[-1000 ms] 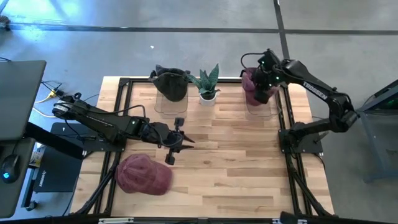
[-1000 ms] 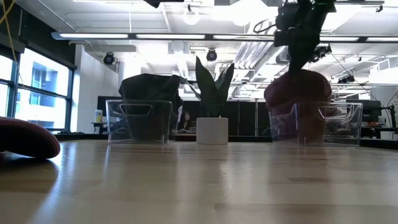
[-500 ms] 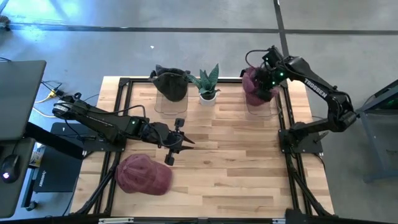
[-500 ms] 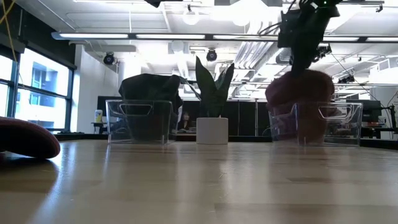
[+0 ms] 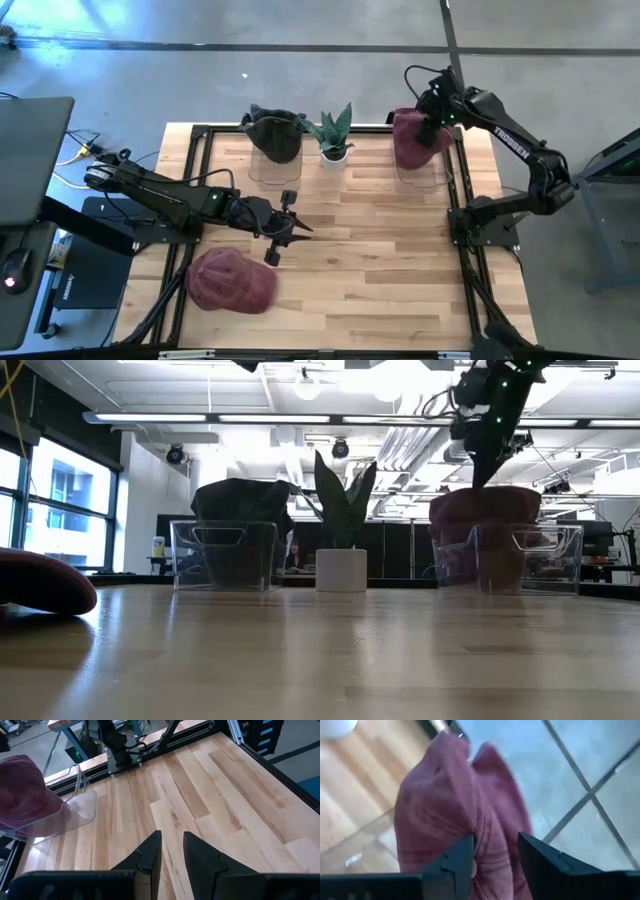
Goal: Pick & Place hat
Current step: Put the red cap into the right transparent bin
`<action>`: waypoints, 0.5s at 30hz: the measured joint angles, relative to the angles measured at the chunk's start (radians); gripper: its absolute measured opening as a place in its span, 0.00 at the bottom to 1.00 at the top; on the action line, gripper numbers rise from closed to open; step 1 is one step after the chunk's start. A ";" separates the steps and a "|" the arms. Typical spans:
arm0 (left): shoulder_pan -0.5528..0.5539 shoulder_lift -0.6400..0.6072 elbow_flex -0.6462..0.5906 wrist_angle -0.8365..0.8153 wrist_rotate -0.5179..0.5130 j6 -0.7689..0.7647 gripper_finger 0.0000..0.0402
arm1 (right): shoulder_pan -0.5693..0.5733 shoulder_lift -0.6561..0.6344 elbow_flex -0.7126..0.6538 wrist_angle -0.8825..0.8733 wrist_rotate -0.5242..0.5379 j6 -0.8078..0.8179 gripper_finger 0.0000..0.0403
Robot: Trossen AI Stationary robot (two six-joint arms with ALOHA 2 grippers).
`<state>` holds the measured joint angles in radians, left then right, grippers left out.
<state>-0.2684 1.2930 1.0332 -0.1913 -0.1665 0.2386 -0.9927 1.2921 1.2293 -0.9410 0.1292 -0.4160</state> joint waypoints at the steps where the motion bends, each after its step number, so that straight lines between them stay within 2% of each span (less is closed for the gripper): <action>1: 0.000 0.000 0.000 0.000 0.000 0.000 0.18 | 0.002 -0.008 0.000 0.010 0.010 0.024 0.38; 4: 0.000 0.000 0.000 0.002 0.000 0.000 0.18 | 0.024 -0.039 0.000 0.029 0.018 0.101 0.39; 7: 0.000 0.000 0.000 0.002 0.000 0.000 0.18 | 0.095 -0.077 0.000 0.034 0.018 0.167 0.38; 11: 0.000 0.000 0.000 0.002 0.000 0.000 0.18 | 0.259 -0.117 0.000 0.035 0.019 0.247 0.36; 15: 0.000 0.000 0.000 0.006 -0.001 -0.010 0.18 | 0.483 -0.143 -0.023 0.087 0.023 0.372 0.33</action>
<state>-0.2684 1.2932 1.0332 -0.1850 -0.1673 0.2286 -0.5094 1.1487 1.2067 -0.8542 0.1517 -0.0438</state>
